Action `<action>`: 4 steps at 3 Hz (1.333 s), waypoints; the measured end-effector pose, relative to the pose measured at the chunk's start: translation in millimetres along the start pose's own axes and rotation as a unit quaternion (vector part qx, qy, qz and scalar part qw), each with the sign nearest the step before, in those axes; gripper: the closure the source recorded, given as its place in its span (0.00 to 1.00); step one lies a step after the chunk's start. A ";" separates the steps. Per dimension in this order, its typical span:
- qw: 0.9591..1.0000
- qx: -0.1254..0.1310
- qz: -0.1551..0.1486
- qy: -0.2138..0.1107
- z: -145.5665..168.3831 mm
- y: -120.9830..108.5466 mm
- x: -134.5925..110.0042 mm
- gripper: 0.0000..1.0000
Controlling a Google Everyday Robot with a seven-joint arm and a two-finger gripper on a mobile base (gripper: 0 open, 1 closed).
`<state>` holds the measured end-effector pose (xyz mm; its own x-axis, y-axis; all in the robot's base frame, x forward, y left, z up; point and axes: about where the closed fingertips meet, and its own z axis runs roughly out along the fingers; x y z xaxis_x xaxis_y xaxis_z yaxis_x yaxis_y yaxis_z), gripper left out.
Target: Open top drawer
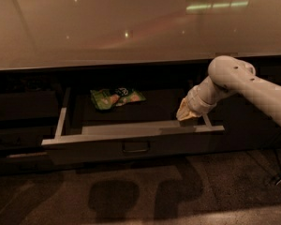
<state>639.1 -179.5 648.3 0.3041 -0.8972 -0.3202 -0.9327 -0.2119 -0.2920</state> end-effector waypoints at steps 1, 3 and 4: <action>1.000 -0.004 0.008 0.002 2.0 30.5 -2.3 0.12; 0.999 -0.006 0.045 0.026 -0.1 99.4 -0.8 0.00; 0.994 -0.028 0.080 0.072 7.7 156.0 1.7 0.00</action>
Offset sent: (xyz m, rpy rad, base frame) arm -0.1800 -0.0316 -0.0623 -0.0823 0.1117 -0.1334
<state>495.7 -211.1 595.3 0.1234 -0.9663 -0.2261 -0.9774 -0.0789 -0.1963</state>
